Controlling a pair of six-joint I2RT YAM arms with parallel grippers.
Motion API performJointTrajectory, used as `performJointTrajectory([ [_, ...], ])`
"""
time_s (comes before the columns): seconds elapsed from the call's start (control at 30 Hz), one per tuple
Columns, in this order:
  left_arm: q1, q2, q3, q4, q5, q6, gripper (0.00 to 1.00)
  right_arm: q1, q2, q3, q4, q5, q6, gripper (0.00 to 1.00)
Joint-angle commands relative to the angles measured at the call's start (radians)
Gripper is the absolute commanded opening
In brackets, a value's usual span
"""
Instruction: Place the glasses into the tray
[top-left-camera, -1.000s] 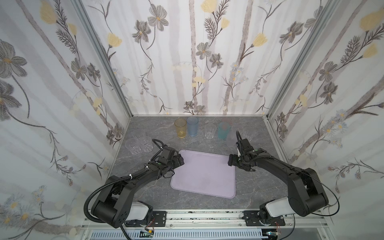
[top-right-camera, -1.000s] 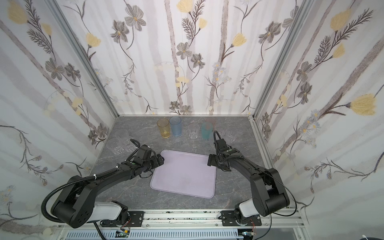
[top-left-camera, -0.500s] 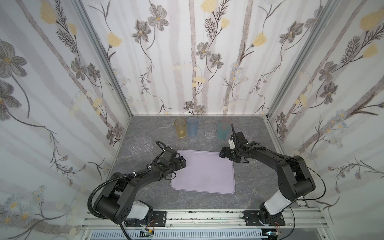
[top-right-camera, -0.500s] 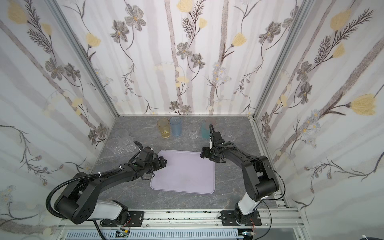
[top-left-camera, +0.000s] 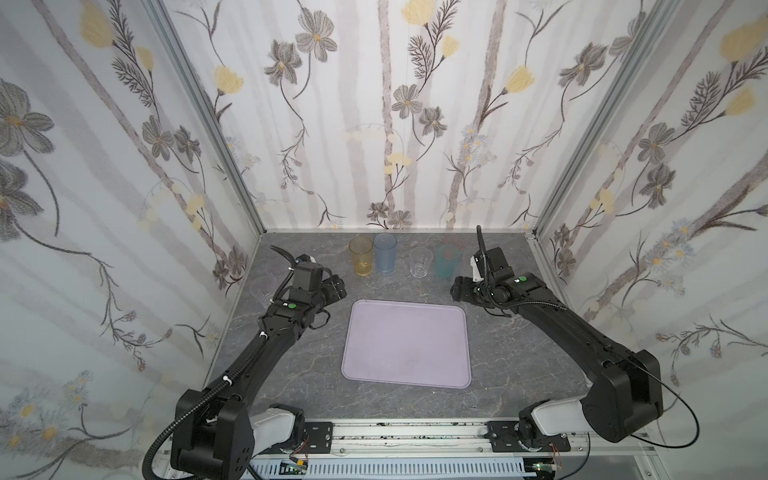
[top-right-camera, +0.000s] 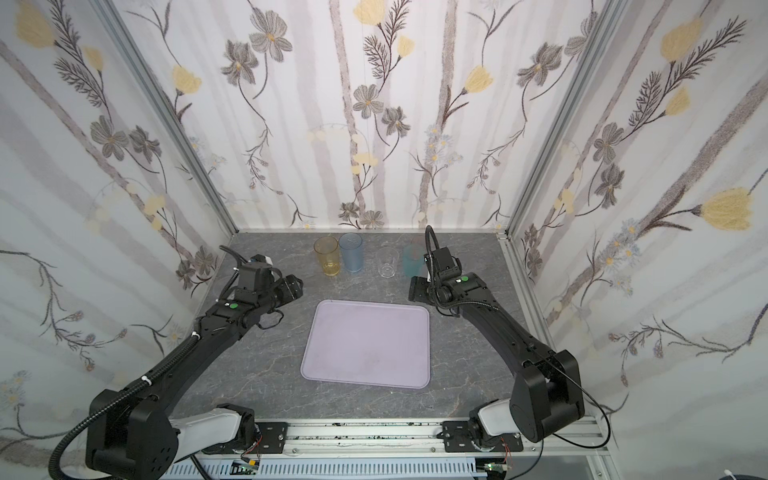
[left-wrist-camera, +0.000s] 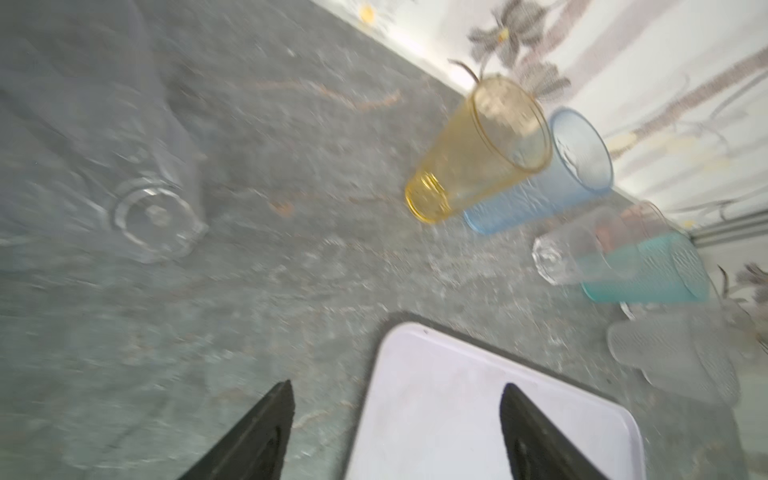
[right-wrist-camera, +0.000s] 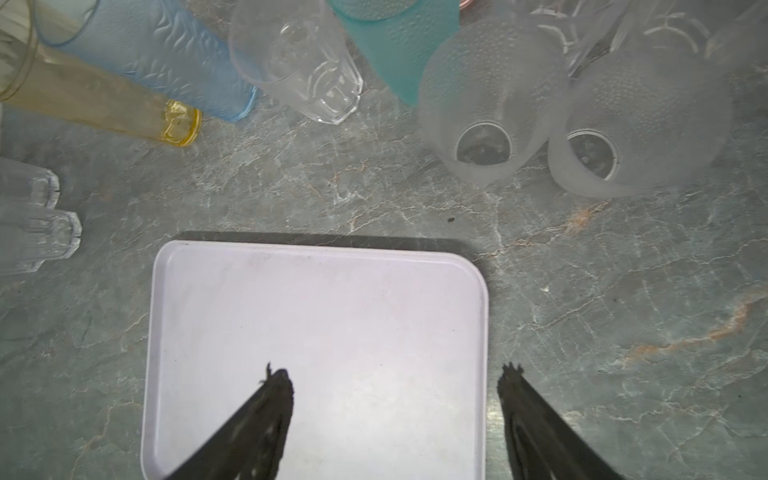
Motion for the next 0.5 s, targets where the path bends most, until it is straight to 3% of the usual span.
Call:
performJointTrajectory([
  [0.0, 0.086, 0.06, 0.079, -0.125, -0.072, 0.147, 0.69, 0.072, 0.016, 0.019, 0.091, -0.001, 0.074, 0.77],
  [0.2, 0.146, 0.186, 0.201, -0.161, -0.124, 0.246, 0.63, 0.185, 0.123, 0.037, 0.152, -0.004, 0.102, 0.76],
  [0.47, 0.167, 0.379, 0.3, -0.168, -0.127, 0.315, 0.5, 0.222, 0.168, 0.018, 0.195, -0.022, 0.092, 0.75],
])
